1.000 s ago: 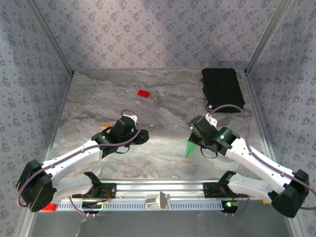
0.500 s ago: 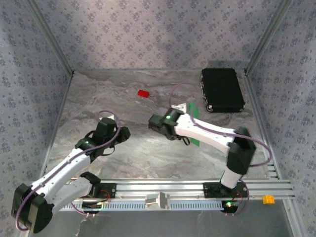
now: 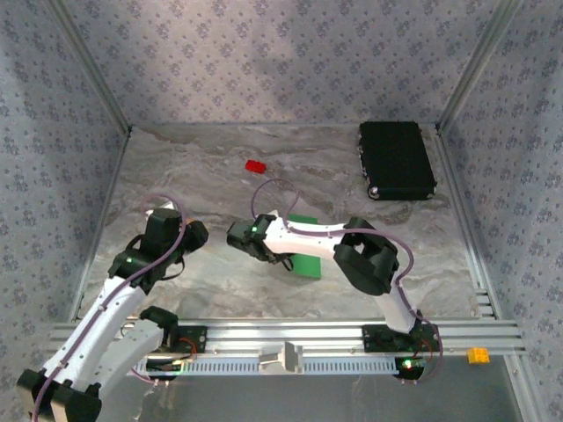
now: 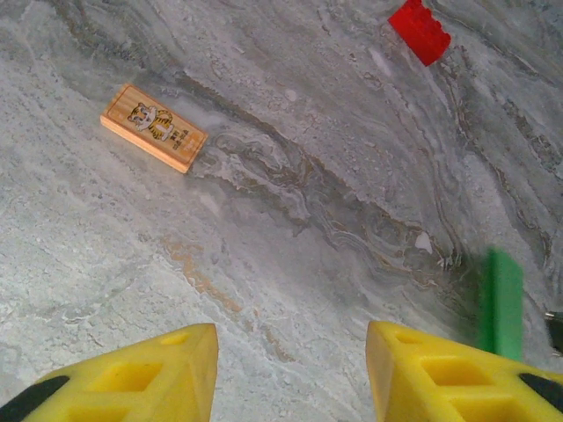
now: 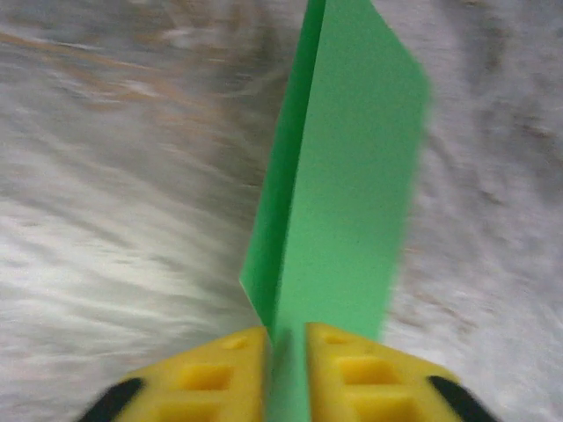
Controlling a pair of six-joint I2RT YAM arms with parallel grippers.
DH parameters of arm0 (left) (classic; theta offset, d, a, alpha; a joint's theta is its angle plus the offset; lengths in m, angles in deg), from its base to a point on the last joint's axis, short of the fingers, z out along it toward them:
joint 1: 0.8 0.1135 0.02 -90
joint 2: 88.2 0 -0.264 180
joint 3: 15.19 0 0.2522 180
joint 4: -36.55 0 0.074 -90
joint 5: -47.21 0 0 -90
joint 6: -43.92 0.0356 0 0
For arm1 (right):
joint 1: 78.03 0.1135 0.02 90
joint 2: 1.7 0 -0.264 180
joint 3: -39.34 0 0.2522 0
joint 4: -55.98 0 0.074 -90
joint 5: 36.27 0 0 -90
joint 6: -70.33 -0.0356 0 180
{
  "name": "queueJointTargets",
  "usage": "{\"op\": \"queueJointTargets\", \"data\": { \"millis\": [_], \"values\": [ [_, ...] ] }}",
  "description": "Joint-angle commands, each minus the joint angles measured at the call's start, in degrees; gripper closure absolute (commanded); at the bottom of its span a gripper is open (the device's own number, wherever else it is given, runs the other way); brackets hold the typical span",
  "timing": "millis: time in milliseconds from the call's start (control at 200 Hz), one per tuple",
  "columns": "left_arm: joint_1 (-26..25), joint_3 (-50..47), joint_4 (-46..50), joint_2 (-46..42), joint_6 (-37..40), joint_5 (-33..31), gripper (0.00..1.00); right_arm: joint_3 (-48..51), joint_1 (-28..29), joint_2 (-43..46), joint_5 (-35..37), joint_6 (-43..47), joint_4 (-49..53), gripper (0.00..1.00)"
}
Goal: Fold a paper plane with a square sheet of paper (pick it up from the middle)
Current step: Turn over the paper at the center of the table.
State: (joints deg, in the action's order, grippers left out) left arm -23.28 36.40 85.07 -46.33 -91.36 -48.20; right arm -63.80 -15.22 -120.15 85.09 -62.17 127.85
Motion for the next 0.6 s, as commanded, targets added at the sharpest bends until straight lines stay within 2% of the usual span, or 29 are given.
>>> {"op": "queueJointTargets", "data": {
  "millis": [0,110,175,275,375,500,595],
  "values": [
    [0.5,-0.4,-0.1,-0.5,0.4,3.3,0.51,2.9,-2.2,6.6,-10.6,5.1,-9.2,0.66],
    [0.4,-4.0,-8.2,1.0,-1.3,10.8,0.5,11.8,-4.8,17.8,-16.5,4.7,-17.2,0.55],
    [0.3,-5.3,-13.2,3.8,-2.7,15.9,0.51,19.6,-8.3,24.9,-21.9,3.6,-23.2,0.56],
    [-1.0,-4.7,-17.9,10.7,-2.9,21.3,0.56,33.7,-15.4,33.9,-29.7,0.2,-34.7,0.64],
    [-4.7,-2.0,-18.8,17.7,-1.9,23.0,0.6,45.1,-22.3,40.0,-39.3,-2.8,-45.3,0.74],
    [-9.2,-0.3,-22.5,24.7,-3.1,23.8,0.61,51.9,-27.4,42.6,-45.0,-4.6,-51.9,0.84],
    [-11.1,-0.3,-28.5,29.4,-5.7,25.8,0.62,54.1,-30.4,41.1,-49.8,-5.6,-56.0,0.92]
  ]
}}
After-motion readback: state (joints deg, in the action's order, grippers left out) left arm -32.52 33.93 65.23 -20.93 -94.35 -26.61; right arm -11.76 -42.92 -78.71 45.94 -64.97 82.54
